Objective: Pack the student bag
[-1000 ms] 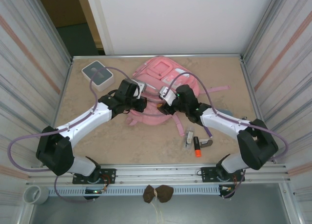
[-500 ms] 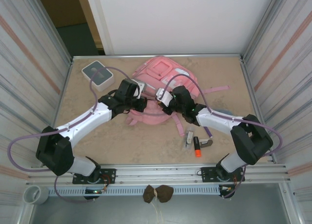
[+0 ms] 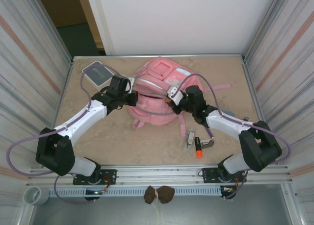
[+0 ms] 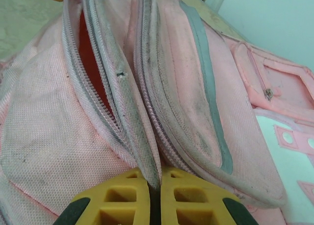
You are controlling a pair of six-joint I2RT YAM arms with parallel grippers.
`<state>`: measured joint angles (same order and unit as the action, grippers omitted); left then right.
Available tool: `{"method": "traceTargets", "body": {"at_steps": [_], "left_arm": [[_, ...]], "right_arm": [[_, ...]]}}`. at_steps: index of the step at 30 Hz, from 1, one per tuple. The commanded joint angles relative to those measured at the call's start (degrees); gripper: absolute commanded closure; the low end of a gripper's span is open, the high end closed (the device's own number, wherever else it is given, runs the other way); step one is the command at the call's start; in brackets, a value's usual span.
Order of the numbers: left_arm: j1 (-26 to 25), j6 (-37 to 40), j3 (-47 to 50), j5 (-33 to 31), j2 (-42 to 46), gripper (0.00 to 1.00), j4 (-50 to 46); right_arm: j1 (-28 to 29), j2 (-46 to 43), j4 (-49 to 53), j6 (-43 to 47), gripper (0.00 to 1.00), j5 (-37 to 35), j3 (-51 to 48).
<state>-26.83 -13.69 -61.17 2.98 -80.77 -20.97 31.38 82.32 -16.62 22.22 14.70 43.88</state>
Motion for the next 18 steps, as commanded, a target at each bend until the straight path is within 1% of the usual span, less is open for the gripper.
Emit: {"method": "traceTargets", "body": {"at_steps": [1, 6, 9, 11, 12, 13, 15, 18], "left_arm": [[1.78, 0.36, 1.13, -3.99, 3.82, 1.0, -1.81], [1.7, -1.26, 5.42, -3.95, 9.08, 1.0, -2.84], [1.22, -2.42, 7.74, -2.95, 12.34, 1.0, -3.11], [0.04, -3.29, 8.17, -2.64, 13.3, 1.0, -3.05], [-0.95, -3.75, 8.17, -2.64, 13.43, 1.0, -2.65], [-1.94, -4.1, 8.02, -1.91, 13.24, 1.0, -1.77], [-3.51, -4.84, 7.33, 0.24, 12.24, 1.0, 0.19], [-5.7, -4.67, 4.65, 2.86, 9.4, 1.0, 1.89]], "right_arm": [[-2.29, 2.45, 1.78, -2.73, 0.98, -1.9, 3.84], [0.58, 7.73, 5.86, 0.52, 0.95, -0.72, 10.77], [0.58, 9.25, 7.77, 1.96, 0.91, -1.39, 13.27], [-0.18, 9.28, 8.72, 2.73, 0.86, -3.91, 13.69], [-0.79, 9.18, 9.61, 2.83, 0.84, -6.35, 13.85], [-1.54, 8.65, 10.66, 2.83, 0.8, -8.46, 13.88], [-2.96, 6.67, 11.38, 2.05, 0.73, -10.31, 12.9], [-4.04, 1.57, 11.9, 0.23, 0.63, -7.95, 10.02]]}}
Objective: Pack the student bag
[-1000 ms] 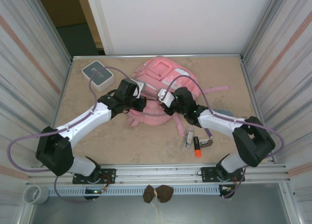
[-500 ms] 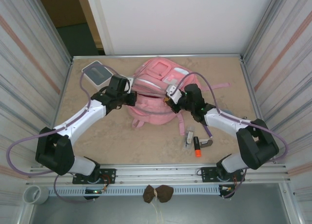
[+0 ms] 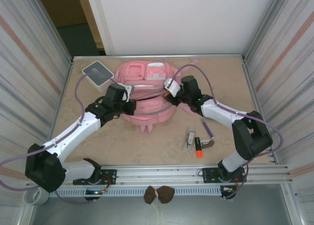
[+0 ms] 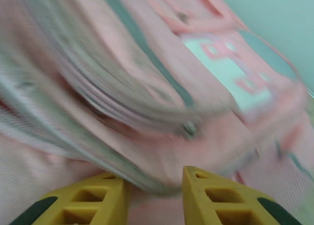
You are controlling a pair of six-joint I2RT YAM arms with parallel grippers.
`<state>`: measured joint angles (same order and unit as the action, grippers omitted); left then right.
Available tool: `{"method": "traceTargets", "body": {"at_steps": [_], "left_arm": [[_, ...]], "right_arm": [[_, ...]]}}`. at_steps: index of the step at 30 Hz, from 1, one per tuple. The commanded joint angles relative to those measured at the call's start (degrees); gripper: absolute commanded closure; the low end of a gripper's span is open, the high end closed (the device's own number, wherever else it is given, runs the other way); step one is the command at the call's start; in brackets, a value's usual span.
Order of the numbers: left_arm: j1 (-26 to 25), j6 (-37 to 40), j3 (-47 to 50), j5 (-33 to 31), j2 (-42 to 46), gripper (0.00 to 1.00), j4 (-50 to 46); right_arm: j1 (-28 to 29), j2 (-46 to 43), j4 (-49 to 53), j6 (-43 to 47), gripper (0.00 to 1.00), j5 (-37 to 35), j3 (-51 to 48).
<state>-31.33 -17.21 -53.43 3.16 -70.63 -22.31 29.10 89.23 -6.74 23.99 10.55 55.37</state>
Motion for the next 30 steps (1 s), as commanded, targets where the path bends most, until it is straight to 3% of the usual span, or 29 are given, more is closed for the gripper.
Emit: {"method": "traceTargets", "body": {"at_steps": [1, 8, 14, 20, 22, 26, 30], "left_arm": [[-1.76, -0.82, -4.18, 3.6, -1.76, 1.0, 3.39], [-2.51, 0.16, -6.52, 7.63, -3.31, 1.0, 4.35], [-2.51, 0.33, -5.63, 8.34, -2.5, 1.0, 4.16], [-2.51, 0.93, -5.71, 8.8, -2.01, 1.0, 2.98], [-2.51, 1.08, -5.36, 8.88, -1.75, 1.0, 2.97], [-1.23, 0.87, -4.69, 8.53, -0.73, 1.0, 2.47], [1.6, 1.42, -3.51, 6.15, 1.15, 1.0, 0.94]], "right_arm": [[-1.7, -6.87, 2.34, -1.74, 0.61, -2.29, -2.28], [4.32, -12.19, 7.38, 2.46, 0.45, 2.63, -2.85], [8.65, -6.32, 8.97, 6.14, 0.42, 3.87, 2.59], [10.31, 0.03, 8.27, 8.95, 0.44, -0.64, 6.24], [10.23, 0.14, 7.65, 9.4, 0.51, -1.44, 5.7], [9.16, -1.14, 6.78, 9.02, 0.85, -3.85, 3.49], [6.52, -4.55, 4.81, 7.34, 0.99, -4.31, -0.86]]}}
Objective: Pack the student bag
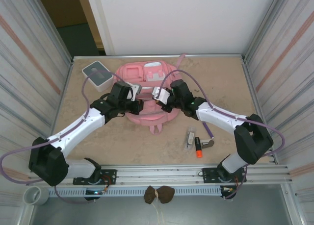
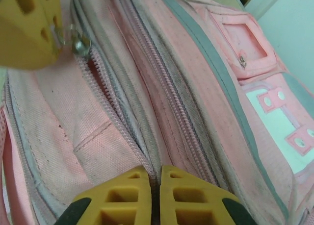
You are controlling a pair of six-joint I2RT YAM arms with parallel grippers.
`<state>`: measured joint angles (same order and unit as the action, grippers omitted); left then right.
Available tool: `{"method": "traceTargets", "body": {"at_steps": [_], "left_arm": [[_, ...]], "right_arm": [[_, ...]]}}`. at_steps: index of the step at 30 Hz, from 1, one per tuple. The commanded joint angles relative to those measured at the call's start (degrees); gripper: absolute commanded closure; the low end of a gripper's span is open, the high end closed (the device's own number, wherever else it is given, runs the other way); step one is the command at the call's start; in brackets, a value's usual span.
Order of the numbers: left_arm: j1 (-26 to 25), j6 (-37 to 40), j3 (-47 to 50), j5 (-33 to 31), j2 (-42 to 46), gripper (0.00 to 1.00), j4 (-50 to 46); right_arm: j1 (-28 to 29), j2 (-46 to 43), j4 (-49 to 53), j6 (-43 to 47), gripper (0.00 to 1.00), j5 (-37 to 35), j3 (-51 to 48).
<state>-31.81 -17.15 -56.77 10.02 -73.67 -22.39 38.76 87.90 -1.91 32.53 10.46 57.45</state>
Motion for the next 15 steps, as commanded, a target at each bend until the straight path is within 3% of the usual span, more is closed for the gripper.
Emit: {"method": "traceTargets", "body": {"at_steps": [1, 10, 15], "left_arm": [[2.86, 1.69, 0.06, -1.52, 4.52, 1.0, 0.67], [11.14, 3.17, 3.34, -6.16, 3.11, 1.0, 2.51], [10.39, 3.34, 1.49, 0.38, 1.16, 1.0, 3.86]], "right_arm": [[-3.73, -4.01, -0.55, -1.41, 1.0, -4.22, -4.01], [-9.14, -8.0, 0.11, 0.31, 1.0, -3.38, -6.92], [-10.98, -7.83, 2.15, 0.07, 0.95, -5.71, -5.19]]}}
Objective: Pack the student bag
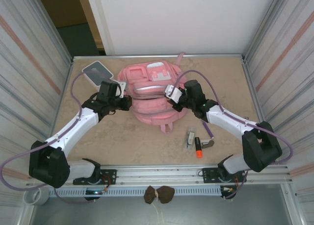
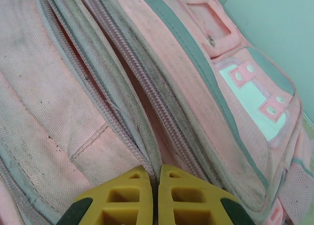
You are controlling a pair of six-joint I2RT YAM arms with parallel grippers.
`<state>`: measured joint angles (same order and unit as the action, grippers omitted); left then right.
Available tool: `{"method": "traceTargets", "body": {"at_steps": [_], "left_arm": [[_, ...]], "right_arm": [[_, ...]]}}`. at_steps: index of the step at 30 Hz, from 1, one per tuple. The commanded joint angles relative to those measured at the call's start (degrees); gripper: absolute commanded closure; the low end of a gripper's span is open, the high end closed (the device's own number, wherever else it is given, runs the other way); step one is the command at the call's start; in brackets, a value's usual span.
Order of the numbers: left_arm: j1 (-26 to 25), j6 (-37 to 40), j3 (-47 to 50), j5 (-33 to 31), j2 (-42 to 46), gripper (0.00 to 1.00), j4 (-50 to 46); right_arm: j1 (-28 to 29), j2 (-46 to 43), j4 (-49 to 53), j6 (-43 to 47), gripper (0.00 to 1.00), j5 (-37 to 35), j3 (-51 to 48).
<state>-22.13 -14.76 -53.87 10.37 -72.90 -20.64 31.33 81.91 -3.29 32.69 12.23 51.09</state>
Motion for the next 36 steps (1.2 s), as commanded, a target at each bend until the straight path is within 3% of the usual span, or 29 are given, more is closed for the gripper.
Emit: {"method": "traceTargets", "body": {"at_steps": [1, 5, 10, 14, 20, 24, 26, 27, 31, 36], "left_arm": [[-0.12, 0.76, -1.25, 2.48, 0.53, 1.0, 3.7], [-3.03, -2.07, -1.65, 10.32, 0.24, 1.0, 8.39], [-7.99, -1.63, -4.45, 12.18, -0.9, 1.0, 8.78], [-10.31, -1.58, -6.19, 12.48, -2.1, 1.0, 8.69], [-11.4, -1.63, -6.6, 12.22, -2.59, 1.0, 8.25], [-11.44, -1.27, -5.92, 12.15, -2.59, 1.0, 8.01], [-11.37, -0.97, -5.56, 11.63, -2.46, 1.0, 7.41], [-11.29, -0.8, -5.39, 11.55, -2.29, 1.0, 7.13], [-9.39, -0.4, -3.86, 9.91, -0.4, 1.0, 6.17], [-3.76, 1.73, -1.17, 2.79, 0.37, 1.0, 5.12]], "right_arm": [[-3.58, -1.89, 3.6, -0.97, 0.92, -8.55, 1.61], [-3.61, -3.76, 5.76, -9.47, 0.7, -7.39, 2.73], [-0.55, -10.46, 6.98, -10.97, 0.52, -2.79, -0.58], [4.21, -10.49, 7.6, -7.37, 0.45, -1.07, 0.43], [8.0, -5.04, 6.45, -3.42, 0.43, -2.68, 3.33], [8.47, -1.81, 3.56, -2.25, 0.51, -5.89, 4.62], [8.44, -1.2, 3.55, -2.1, 0.67, -7.87, 4.81], [8.38, -1.27, 3.43, -2.03, 0.79, -8.98, 4.36], [7.45, -3.08, 2.3, -2.38, 1.0, -12.25, 1.48], [4.59, -6.86, 0.56, -4.86, 1.0, -10.49, -1.77]]}}
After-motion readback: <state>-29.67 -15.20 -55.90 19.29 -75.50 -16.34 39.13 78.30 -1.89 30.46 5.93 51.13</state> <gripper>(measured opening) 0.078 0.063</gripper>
